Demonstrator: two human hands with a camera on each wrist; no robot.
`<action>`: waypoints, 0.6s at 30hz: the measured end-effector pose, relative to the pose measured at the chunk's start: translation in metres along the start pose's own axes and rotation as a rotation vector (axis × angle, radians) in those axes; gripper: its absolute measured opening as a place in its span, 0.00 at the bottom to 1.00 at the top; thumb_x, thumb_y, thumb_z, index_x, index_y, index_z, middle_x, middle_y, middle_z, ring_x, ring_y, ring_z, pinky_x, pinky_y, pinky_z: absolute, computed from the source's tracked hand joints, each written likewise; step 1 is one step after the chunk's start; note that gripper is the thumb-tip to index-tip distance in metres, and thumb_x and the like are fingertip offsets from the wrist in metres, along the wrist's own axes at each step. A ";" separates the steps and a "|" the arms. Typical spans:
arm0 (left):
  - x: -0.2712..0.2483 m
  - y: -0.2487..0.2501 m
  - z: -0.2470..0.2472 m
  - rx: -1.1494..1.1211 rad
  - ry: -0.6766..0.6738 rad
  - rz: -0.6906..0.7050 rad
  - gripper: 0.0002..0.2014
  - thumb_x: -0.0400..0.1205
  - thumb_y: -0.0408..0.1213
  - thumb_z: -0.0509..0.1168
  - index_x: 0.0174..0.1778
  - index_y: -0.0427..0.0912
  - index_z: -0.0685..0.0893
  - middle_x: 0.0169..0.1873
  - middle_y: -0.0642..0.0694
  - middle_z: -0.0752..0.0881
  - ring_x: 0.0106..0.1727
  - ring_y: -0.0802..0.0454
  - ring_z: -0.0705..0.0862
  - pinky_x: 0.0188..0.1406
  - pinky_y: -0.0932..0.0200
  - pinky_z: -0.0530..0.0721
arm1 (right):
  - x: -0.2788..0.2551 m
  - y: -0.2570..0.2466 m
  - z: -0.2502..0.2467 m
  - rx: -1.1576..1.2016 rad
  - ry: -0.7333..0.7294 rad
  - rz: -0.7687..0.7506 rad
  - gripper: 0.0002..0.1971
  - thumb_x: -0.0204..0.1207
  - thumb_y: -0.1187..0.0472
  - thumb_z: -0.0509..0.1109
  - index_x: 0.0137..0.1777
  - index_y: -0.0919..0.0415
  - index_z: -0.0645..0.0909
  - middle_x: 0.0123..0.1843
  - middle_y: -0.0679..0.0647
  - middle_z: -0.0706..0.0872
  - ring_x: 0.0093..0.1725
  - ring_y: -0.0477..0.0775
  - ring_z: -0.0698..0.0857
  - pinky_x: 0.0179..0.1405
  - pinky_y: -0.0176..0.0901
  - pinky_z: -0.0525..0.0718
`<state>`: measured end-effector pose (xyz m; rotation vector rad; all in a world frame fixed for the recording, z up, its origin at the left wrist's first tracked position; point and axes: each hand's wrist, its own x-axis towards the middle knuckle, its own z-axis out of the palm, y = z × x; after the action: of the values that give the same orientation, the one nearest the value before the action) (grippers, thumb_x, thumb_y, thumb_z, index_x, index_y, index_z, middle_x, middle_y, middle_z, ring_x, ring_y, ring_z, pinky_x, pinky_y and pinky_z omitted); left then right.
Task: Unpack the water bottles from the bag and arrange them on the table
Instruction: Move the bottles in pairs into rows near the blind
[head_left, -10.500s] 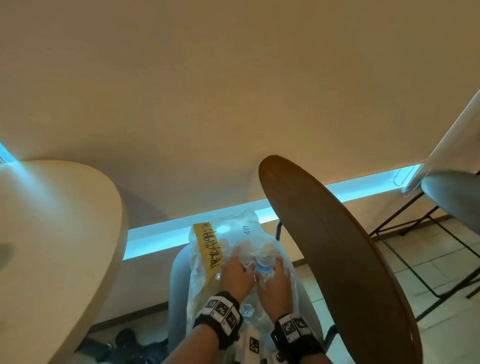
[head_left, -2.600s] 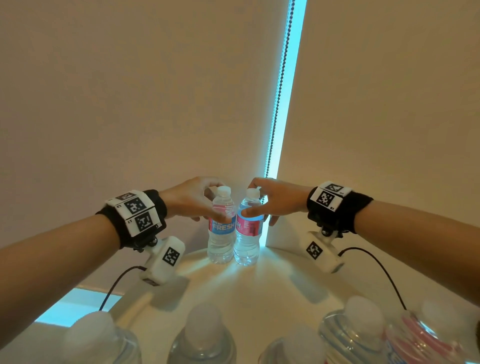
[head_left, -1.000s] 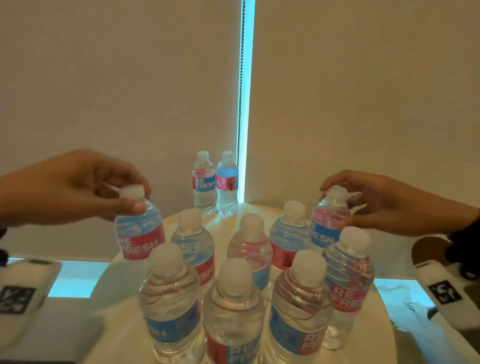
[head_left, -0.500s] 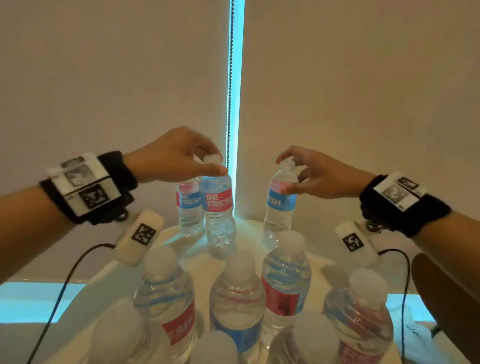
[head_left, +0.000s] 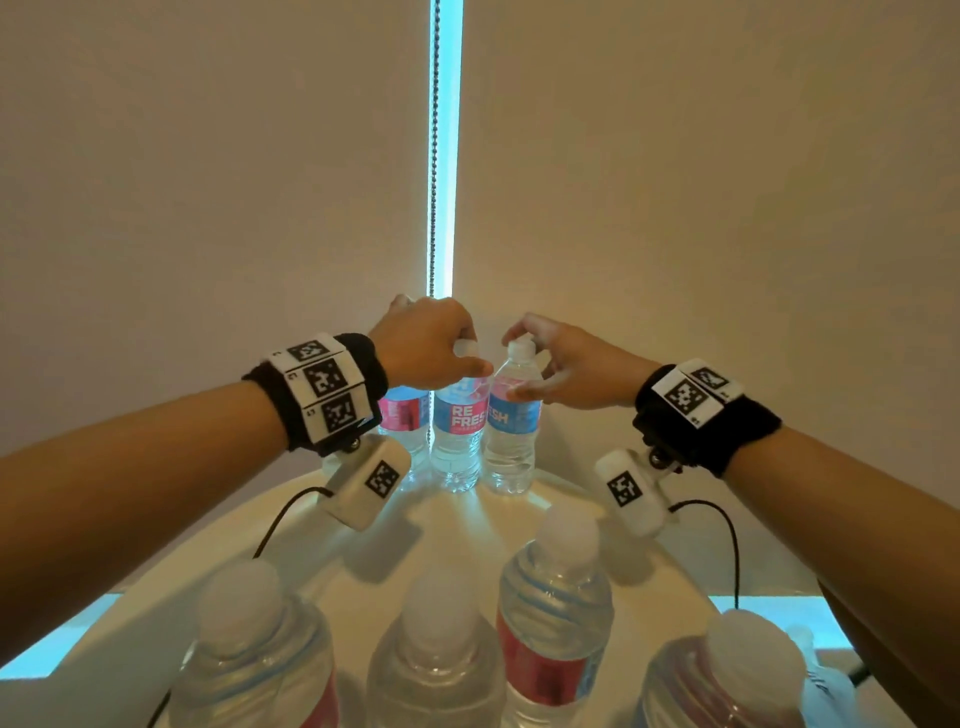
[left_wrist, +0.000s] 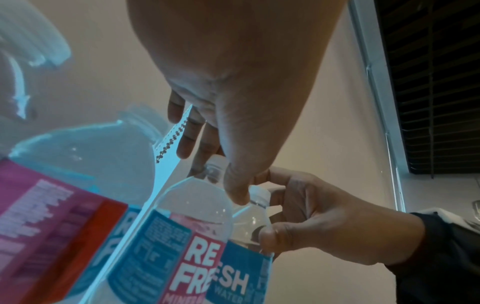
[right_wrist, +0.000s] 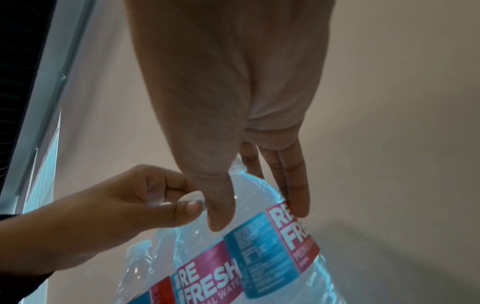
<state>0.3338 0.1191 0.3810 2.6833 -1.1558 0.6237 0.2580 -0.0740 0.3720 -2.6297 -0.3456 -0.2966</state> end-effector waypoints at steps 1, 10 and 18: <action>0.002 -0.001 0.001 -0.006 -0.003 -0.009 0.25 0.78 0.63 0.66 0.59 0.46 0.86 0.54 0.52 0.87 0.48 0.56 0.77 0.68 0.44 0.69 | 0.001 0.001 0.002 0.002 0.000 0.001 0.27 0.73 0.58 0.80 0.68 0.59 0.73 0.58 0.60 0.84 0.34 0.47 0.79 0.38 0.40 0.84; 0.003 -0.004 0.003 -0.055 -0.047 -0.051 0.27 0.78 0.63 0.66 0.60 0.44 0.86 0.56 0.48 0.88 0.47 0.55 0.78 0.60 0.48 0.79 | 0.000 0.001 0.005 0.005 0.032 -0.005 0.27 0.73 0.56 0.80 0.68 0.57 0.74 0.59 0.58 0.83 0.39 0.47 0.81 0.49 0.52 0.87; -0.009 -0.003 -0.005 -0.142 -0.107 -0.072 0.30 0.78 0.60 0.68 0.71 0.46 0.81 0.64 0.46 0.86 0.61 0.49 0.85 0.64 0.51 0.81 | -0.005 0.003 0.008 0.031 0.063 0.013 0.33 0.73 0.55 0.80 0.75 0.54 0.70 0.62 0.56 0.82 0.40 0.43 0.83 0.49 0.48 0.88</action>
<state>0.3290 0.1288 0.3814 2.6515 -1.0785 0.3769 0.2557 -0.0732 0.3624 -2.5849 -0.3100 -0.3667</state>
